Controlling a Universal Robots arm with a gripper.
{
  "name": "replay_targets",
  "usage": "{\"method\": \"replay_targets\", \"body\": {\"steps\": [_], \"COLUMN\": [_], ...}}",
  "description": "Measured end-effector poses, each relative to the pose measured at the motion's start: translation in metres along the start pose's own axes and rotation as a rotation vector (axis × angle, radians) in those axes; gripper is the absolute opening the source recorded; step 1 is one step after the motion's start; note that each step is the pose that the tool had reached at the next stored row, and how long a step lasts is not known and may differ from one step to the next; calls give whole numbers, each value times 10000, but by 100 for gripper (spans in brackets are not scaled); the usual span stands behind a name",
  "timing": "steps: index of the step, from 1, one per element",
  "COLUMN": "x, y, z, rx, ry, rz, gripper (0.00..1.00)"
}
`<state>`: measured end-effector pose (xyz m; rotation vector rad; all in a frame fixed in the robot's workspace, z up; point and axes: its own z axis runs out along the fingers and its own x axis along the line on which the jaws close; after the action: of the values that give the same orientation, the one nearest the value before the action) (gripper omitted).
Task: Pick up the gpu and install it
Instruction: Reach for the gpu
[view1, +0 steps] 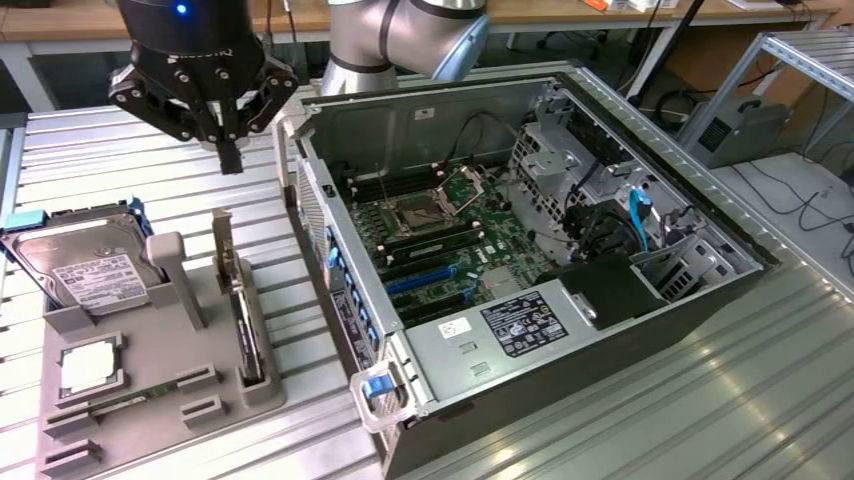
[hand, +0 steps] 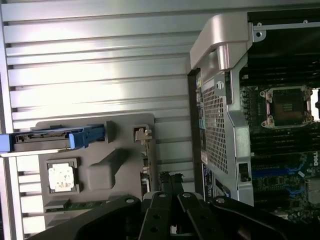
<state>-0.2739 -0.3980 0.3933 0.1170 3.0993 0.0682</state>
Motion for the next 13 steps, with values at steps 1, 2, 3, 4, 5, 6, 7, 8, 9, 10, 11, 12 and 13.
{"method": "replay_targets", "body": {"steps": [1, 2, 3, 4, 5, 6, 7, 8, 9, 10, 11, 12, 13], "x": [34, 59, 95, 124, 138, 148, 151, 151, 151, 151, 152, 152, 152], "y": [-2, -4, -6, -9, -10, -10, -11, -11, -11, -11, -11, -11, -11], "z": [-2, -3, -4, -5, -6, -6, -6, -6, -6, -6, -6, -6, -6], "rx": [0, 1, 0, 0, 0, -1, 0, 0, -1, 0, 0, 0, 0], "ry": [-2, -4, -6, -7, -7, -7, -7, -7, -7, -7, -6, -6, -6], "rz": [-1, -1, 0, 0, 0, 0, 0, -1, -1, -2, -1, 0, 0], "gripper": [11, 11, 11, 11, 11, 11, 11, 11, 11, 11, 11, 11, 11]}}
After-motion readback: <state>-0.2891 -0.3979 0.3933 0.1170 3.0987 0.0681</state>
